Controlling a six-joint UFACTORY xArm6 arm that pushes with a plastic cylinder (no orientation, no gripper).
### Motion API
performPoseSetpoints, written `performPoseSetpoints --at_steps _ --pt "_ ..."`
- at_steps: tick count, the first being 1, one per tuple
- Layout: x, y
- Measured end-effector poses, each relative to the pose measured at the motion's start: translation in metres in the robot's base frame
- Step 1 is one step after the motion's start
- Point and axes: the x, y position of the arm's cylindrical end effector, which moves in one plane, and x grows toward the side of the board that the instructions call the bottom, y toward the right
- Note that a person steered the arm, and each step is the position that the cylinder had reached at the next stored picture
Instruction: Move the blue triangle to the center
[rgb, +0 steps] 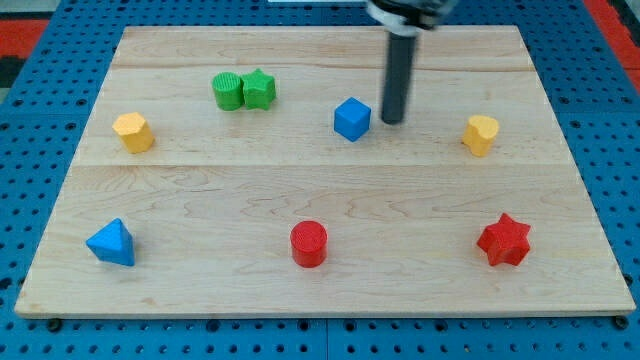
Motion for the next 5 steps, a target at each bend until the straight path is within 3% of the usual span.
performPoseSetpoints --at_steps 1,3,5 --pt "0.069 -0.020" --pt "0.089 -0.151" --pt "0.181 -0.265"
